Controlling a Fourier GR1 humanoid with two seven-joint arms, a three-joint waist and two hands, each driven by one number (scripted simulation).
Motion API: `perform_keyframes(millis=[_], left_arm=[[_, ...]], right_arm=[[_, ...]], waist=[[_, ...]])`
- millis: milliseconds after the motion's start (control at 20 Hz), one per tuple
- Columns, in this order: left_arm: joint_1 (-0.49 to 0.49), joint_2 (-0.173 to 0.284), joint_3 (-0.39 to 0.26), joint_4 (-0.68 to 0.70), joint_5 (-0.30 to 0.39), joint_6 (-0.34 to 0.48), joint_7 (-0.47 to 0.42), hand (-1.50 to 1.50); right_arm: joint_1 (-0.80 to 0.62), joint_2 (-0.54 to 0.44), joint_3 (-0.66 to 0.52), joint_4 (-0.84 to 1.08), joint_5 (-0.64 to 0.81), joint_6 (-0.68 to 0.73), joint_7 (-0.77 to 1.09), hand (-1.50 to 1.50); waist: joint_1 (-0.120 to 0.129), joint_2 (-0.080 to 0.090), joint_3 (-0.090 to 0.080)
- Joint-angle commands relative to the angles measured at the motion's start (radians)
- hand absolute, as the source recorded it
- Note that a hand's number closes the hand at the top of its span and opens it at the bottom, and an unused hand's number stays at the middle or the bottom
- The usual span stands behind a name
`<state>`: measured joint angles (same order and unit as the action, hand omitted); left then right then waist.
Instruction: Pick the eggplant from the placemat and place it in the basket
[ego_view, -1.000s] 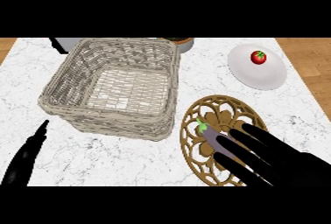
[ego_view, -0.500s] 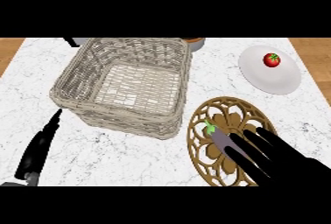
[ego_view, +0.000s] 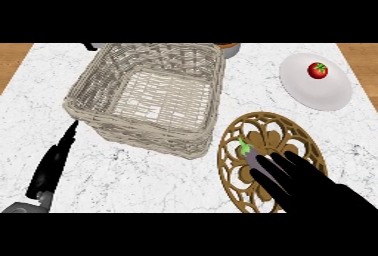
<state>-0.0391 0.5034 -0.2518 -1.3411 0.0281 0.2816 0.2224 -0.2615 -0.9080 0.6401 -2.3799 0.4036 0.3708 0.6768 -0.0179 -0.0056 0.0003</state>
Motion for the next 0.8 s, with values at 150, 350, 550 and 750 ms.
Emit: perform_keyframes(millis=[150, 350, 550, 750], left_arm=[[0.025, 0.01, 0.029, 0.022, -0.001, -0.042, -0.052, 0.0], [0.007, -0.022, 0.027, 0.017, -0.02, -0.03, -0.009, 0.0], [-0.021, -0.045, 0.041, 0.027, -0.036, -0.04, -0.014, 0.0], [-0.019, -0.057, 0.05, -0.018, -0.07, -0.054, 0.026, 0.0]], right_arm=[[0.023, -0.001, 0.057, -0.024, 0.228, -0.053, -0.047, -1.5], [0.055, 0.019, 0.118, -0.003, 0.317, -0.093, -0.068, -1.5], [0.054, -0.001, 0.011, 0.107, 0.288, -0.119, -0.21, -1.5], [0.112, 0.074, 0.067, 0.045, 0.394, -0.075, -0.156, -1.5]], waist=[[0.011, 0.002, 0.0], [0.01, 0.001, 0.0], [0.014, 0.005, 0.001], [0.014, 0.004, 0.0]])
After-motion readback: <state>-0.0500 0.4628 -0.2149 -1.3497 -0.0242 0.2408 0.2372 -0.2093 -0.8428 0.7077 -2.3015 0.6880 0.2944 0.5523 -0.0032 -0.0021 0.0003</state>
